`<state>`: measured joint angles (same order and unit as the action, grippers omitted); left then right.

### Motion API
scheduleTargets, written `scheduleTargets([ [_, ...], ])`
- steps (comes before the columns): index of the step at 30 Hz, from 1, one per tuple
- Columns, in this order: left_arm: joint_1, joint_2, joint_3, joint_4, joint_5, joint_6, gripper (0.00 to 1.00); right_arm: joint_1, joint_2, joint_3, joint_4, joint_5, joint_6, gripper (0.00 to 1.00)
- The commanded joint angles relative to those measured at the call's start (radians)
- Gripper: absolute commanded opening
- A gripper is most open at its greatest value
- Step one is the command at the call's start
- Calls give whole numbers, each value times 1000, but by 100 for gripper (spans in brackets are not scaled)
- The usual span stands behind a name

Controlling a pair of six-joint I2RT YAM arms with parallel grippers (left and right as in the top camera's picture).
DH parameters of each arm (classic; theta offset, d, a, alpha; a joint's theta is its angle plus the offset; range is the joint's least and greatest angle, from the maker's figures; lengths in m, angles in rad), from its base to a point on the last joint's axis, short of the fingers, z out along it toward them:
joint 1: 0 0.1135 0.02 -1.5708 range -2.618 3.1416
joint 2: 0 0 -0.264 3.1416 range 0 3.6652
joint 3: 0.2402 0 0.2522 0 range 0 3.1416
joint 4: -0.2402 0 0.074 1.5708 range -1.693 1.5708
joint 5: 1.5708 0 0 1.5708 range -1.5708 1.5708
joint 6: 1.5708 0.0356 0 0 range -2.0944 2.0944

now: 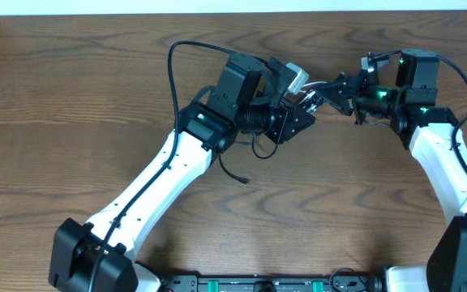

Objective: Untangle cables

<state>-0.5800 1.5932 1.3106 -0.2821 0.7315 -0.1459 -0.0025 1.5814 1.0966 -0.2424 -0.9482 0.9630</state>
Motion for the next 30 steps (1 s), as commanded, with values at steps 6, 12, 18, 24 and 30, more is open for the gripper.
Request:
scheduleTargets([
  [6, -5, -10, 16, -8, -68, 6, 28, 5, -16, 2, 26, -118, 36, 1],
  [12, -6, 15, 16, -8, -78, 6, 28, 17, -16, 2, 53, -136, 47, 1],
  [18, -6, 42, 16, -7, -77, 2, 21, 47, -16, 2, 60, -134, 47, 1],
  [24, -6, 42, 16, -2, -77, 2, 20, 51, -16, 2, 60, -128, 46, 1],
  [30, -6, 42, 16, -2, -77, 2, 20, 51, -16, 2, 60, -129, 38, 1],
])
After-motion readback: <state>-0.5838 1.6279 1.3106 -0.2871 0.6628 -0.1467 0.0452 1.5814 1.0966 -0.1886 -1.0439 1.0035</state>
